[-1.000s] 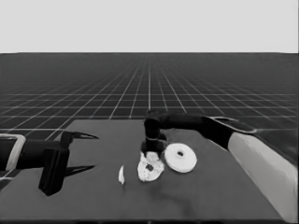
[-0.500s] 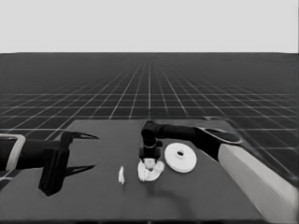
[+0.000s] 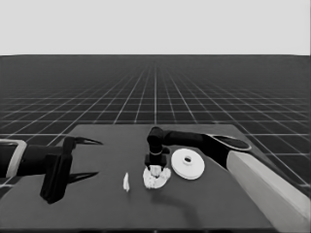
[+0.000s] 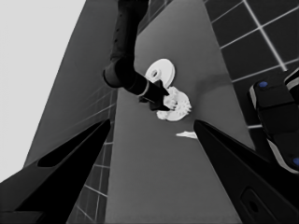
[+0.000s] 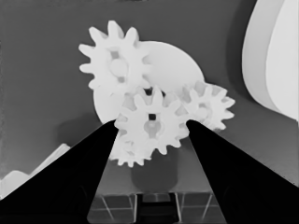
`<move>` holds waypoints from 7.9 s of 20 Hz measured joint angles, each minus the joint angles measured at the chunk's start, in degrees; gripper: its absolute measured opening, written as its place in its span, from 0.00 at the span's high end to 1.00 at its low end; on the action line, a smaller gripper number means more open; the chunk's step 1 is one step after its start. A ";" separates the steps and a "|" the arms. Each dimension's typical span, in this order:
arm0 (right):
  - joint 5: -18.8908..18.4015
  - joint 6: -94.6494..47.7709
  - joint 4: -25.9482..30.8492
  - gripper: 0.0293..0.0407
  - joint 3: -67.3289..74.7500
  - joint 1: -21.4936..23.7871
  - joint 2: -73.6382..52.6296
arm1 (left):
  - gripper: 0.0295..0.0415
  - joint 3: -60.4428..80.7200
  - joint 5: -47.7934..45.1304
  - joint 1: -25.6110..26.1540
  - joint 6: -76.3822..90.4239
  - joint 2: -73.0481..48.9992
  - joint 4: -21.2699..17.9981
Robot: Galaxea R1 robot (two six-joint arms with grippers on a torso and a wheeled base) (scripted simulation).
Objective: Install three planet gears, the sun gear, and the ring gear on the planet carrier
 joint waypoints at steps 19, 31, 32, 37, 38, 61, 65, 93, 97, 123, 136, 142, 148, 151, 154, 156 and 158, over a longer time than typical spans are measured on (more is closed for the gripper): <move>-0.01 11.36 -0.01 0.86 -0.01 -0.05 -0.02 | 0.25 0.00 0.00 0.00 0.00 0.00 0.00; -0.02 18.56 0.01 0.86 -0.01 -0.07 -0.01 | 0.25 0.00 0.00 0.00 0.00 0.00 0.00; -0.02 19.16 0.00 0.86 -0.01 -0.08 -0.01 | 0.25 0.00 0.00 0.00 0.00 0.00 0.00; 0.00 22.17 -0.01 0.86 -0.02 -0.10 0.01 | 0.25 0.00 0.00 0.00 0.00 0.00 0.00; 0.00 22.77 -0.01 0.86 -0.02 -0.11 0.00 | 0.25 0.00 0.00 0.00 0.00 0.00 0.00; 0.01 36.56 -0.02 0.86 -0.04 -0.19 -0.02 | 0.25 0.00 0.00 0.00 0.00 0.00 0.00; 0.01 38.96 -0.02 0.86 -0.06 -0.29 -0.04 | 0.25 0.00 0.00 0.00 0.00 0.00 0.00; 0.00 55.76 -0.02 0.86 -0.08 -0.39 -0.07 | 0.25 0.00 0.00 0.00 0.00 0.00 0.00; 0.01 57.05 -0.03 0.24 -0.08 -0.39 -0.07 | 0.25 0.00 0.00 0.00 0.00 0.00 0.00; 18.15 -59.65 -24.01 0.19 79.28 -14.47 -75.36 | 0.25 0.00 0.00 0.00 0.00 0.00 0.00; 3.59 -25.51 5.15 0.19 -1.75 3.65 -20.75 | 0.25 0.00 0.00 0.00 0.00 0.00 0.00; 6.12 -27.26 2.95 0.19 -5.77 0.27 -19.09 | 0.25 0.00 0.00 0.00 0.00 0.00 0.00; 6.21 -27.33 2.88 0.51 -5.93 0.22 -19.01 | 0.25 0.00 0.00 0.00 0.00 0.00 0.00; 6.21 -27.34 2.88 0.51 -5.93 0.22 -19.01 | 0.25 0.00 0.00 0.00 0.00 0.00 0.00; 6.21 -27.33 2.88 0.51 -5.94 0.22 -19.01 | 0.25 0.00 0.00 0.00 0.00 0.00 0.00; 1.47 -24.31 7.46 0.51 0.53 6.42 -21.66 | 0.25 0.00 0.00 0.00 0.00 0.00 0.00; 0.07 -23.99 9.45 0.51 1.28 9.11 -21.96 | 0.25 0.00 0.00 0.00 0.00 0.00 0.00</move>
